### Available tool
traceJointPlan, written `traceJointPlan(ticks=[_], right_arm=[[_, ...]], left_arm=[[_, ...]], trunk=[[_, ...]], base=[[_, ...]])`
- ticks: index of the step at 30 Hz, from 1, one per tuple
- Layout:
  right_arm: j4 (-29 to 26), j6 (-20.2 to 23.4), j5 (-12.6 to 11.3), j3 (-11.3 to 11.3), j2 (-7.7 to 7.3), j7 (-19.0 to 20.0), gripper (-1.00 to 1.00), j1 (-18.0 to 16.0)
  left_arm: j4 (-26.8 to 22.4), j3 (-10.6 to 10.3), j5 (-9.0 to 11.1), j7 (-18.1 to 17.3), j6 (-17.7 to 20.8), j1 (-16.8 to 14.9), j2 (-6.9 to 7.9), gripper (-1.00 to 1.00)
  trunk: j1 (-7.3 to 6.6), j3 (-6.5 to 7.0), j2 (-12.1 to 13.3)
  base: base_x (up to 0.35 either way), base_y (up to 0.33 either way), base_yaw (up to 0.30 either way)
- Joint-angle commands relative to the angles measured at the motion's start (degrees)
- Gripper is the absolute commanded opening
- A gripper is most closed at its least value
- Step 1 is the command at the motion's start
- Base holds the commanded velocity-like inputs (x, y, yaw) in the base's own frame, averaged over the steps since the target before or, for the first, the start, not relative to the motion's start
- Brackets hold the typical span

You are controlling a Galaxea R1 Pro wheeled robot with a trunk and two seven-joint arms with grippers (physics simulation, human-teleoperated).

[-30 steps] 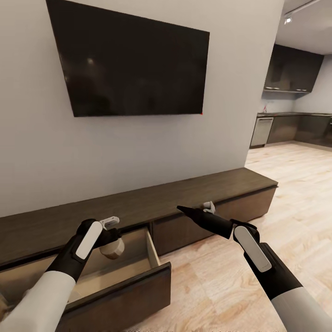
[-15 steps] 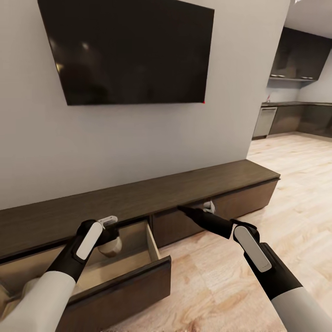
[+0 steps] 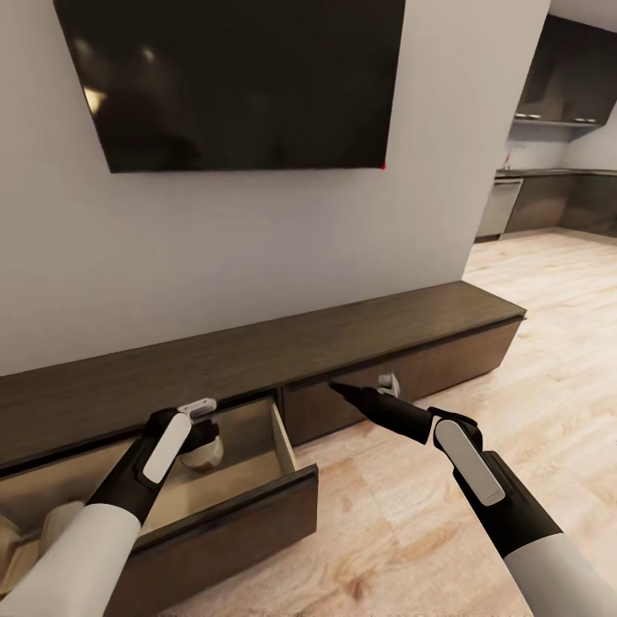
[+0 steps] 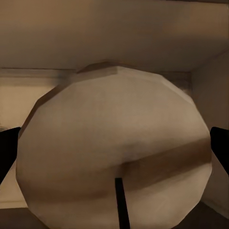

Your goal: Place each of the two pumpkins and all three candles from the living room inside a cabinet in the living room (use any cabinet), then make sure every cabinet is closed, and position the cauldron so it is next to a table in the living room.

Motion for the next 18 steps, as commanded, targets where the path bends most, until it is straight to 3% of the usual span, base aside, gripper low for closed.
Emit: traceJointPlan(ticks=[1, 8, 18], right_arm=[[0.0, 0.1, -0.1, 0.0, -0.04, 0.1, 1.00, 0.0], [0.0, 0.1, -0.1, 0.0, -0.04, 0.1, 1.00, 0.0], [0.0, 0.1, -0.1, 0.0, -0.04, 0.1, 1.00, 0.0]], left_arm=[[-0.1, -0.2, 0.6, 0.6, 0.0, 0.0, 0.06, -1.00], [-0.1, -0.2, 0.6, 0.6, -0.2, 0.0, 0.06, -1.00], [0.0, -0.3, 0.6, 0.4, -3.5, 0.0, 0.14, -1.00]], trunk=[[0.01, -0.28, 0.0], [0.19, -1.83, -0.1], [0.42, -3.82, -0.3]], base=[[0.000, 0.000, 0.000], [0.000, 0.000, 0.000], [0.000, 0.000, 0.000]])
